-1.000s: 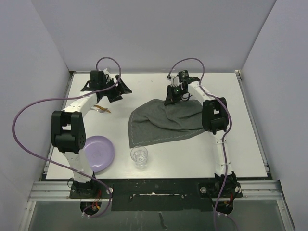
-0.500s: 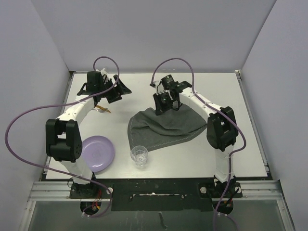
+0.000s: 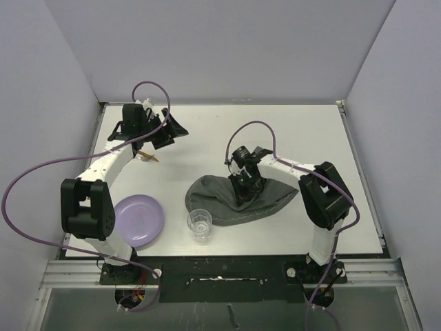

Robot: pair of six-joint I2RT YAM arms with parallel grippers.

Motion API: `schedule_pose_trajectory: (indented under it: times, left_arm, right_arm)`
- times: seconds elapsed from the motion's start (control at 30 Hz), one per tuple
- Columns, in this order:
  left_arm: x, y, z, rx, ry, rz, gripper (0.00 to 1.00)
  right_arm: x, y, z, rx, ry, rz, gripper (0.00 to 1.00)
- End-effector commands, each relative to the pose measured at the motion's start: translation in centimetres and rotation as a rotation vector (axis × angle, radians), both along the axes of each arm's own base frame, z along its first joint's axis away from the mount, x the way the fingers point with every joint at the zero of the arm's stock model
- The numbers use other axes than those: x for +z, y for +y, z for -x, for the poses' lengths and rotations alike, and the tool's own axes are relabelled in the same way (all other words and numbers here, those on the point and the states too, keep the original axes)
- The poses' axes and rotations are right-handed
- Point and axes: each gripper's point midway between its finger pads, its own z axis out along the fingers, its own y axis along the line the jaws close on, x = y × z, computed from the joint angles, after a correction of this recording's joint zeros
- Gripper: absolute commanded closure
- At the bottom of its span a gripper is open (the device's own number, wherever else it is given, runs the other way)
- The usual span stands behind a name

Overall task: Set the dinner table for one person
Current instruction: Flatten out the napkin at the center of the board.

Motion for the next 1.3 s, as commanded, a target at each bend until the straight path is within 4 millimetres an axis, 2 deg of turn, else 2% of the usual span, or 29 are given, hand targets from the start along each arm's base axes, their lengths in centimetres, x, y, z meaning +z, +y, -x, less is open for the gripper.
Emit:
schedule_pose_trajectory:
  times: [0.0, 0.17, 0.37, 0.47, 0.57, 0.73, 0.87, 0.97, 1.1, 1.27]
  left_arm:
    - [3.1, -0.4, 0.3, -0.015, -0.101, 0.009, 0.22]
    - [2.8, -0.8, 0.1, -0.024, -0.096, 0.007, 0.22]
    - [2.6, -1.6, -0.1, -0.049, -0.09, 0.005, 0.22]
    - [2.7, -1.8, -0.1, -0.056, -0.093, 0.001, 0.22]
    - [2.6, -1.9, -0.1, -0.061, -0.09, 0.0, 0.22]
    - [2.7, -2.0, -0.1, -0.065, -0.09, -0.001, 0.22]
    - [2.9, -2.2, 0.0, -0.07, -0.095, 0.001, 0.22]
    - [3.1, -2.2, 0.0, -0.072, -0.1, 0.001, 0.22]
    - [3.2, -2.2, 0.2, -0.074, -0.104, -0.003, 0.22]
    - [3.2, -2.2, 0.2, -0.077, -0.104, -0.006, 0.22]
  right_arm:
    - [-0.3, 1.2, 2.2, 0.014, -0.047, 0.027, 1.0]
    - [-0.8, 2.1, 3.3, 0.05, -0.084, 0.071, 0.99]
    - [0.4, 2.8, 2.4, 0.073, -0.178, 0.089, 0.83]
    - [1.5, 2.7, 1.1, 0.066, -0.238, 0.099, 0.77]
    - [3.1, 3.0, 0.0, 0.068, -0.286, 0.099, 0.76]
    - [7.3, 3.8, -1.9, 0.069, -0.381, 0.076, 0.76]
    - [11.3, 4.4, -3.9, 0.067, -0.479, 0.055, 0.76]
    - [13.2, 4.2, -5.2, 0.055, -0.519, 0.049, 0.76]
    - [14.3, 2.8, -7.9, -0.003, -0.543, 0.033, 0.78]
    - [13.3, 0.6, -11.4, -0.087, -0.509, 0.023, 0.8]
